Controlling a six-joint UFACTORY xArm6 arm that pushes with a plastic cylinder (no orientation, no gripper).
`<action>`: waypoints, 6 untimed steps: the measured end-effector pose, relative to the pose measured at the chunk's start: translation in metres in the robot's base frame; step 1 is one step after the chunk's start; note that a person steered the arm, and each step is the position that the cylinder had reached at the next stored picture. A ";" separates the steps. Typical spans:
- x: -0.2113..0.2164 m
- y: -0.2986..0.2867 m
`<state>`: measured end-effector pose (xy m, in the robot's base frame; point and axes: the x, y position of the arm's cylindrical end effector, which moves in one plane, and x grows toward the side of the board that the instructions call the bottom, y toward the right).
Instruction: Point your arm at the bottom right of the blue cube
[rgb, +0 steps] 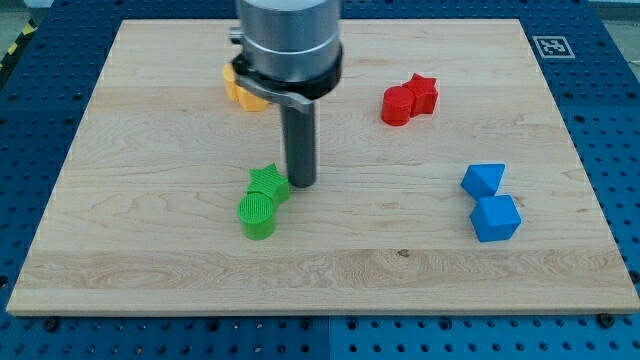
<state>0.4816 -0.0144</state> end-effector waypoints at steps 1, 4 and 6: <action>0.000 0.031; 0.090 0.117; 0.116 0.215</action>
